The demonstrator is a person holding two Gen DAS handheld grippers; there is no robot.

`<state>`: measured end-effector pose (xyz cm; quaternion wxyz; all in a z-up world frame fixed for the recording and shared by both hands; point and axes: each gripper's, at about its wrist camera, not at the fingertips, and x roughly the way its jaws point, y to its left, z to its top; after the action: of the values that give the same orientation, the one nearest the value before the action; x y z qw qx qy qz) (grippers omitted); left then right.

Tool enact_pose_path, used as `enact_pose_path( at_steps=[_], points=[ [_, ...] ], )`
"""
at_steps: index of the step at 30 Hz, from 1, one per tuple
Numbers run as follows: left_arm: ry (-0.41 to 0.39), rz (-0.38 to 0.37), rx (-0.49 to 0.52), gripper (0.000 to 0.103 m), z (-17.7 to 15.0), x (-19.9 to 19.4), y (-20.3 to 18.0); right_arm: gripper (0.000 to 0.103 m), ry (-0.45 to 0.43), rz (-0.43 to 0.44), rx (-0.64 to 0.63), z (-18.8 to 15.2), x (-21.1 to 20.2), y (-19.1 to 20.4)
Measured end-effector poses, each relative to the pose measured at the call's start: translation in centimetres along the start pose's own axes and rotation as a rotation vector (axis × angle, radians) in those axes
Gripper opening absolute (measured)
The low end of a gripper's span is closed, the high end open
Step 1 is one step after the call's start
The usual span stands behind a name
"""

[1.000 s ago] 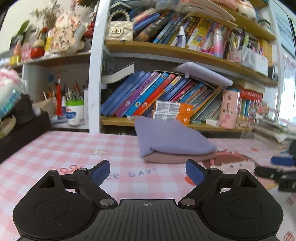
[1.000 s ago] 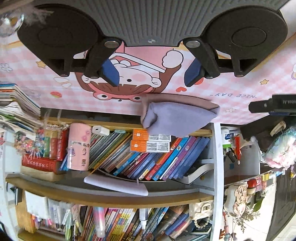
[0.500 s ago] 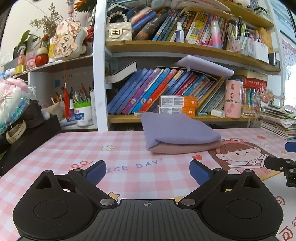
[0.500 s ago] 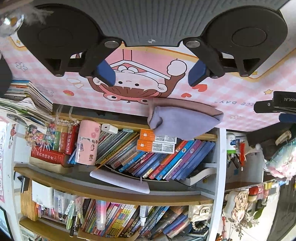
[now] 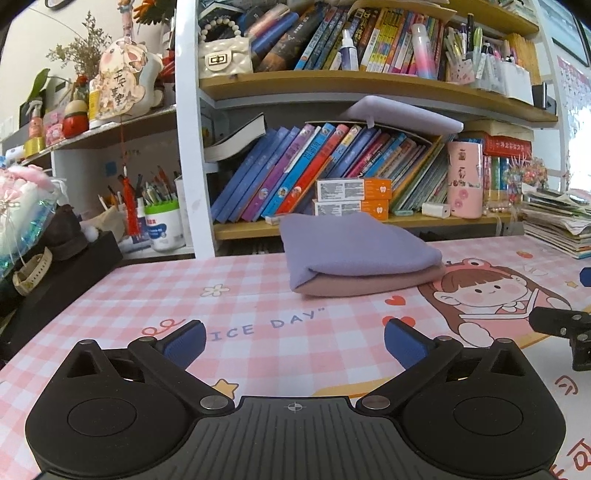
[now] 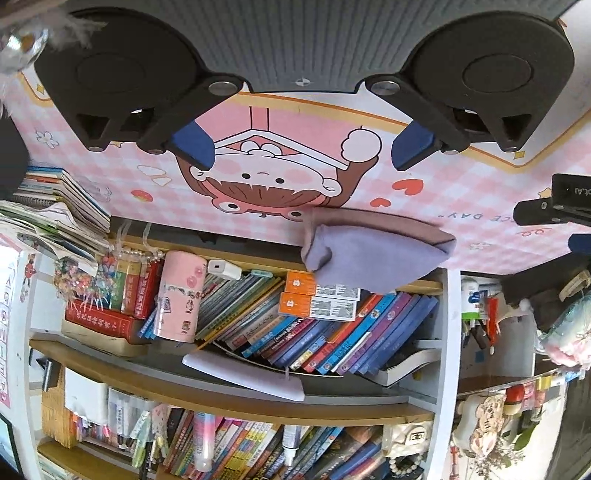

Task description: Fold clothes

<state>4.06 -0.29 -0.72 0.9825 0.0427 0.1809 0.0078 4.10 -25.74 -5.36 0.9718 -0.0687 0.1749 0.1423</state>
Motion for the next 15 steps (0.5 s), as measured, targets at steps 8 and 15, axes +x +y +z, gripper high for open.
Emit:
enact_pose_path(
  at_steps=[8,15],
  points=[
    [0.008,-0.009,0.001,0.103,0.04,0.12,-0.01,0.103,-0.008,-0.012,0.015,-0.04,-0.1,-0.24],
    [0.018,-0.012,0.004,0.103,0.04,0.26,-0.09,0.103,-0.014,-0.014,0.019,-0.05,-0.16,-0.35]
  ],
)
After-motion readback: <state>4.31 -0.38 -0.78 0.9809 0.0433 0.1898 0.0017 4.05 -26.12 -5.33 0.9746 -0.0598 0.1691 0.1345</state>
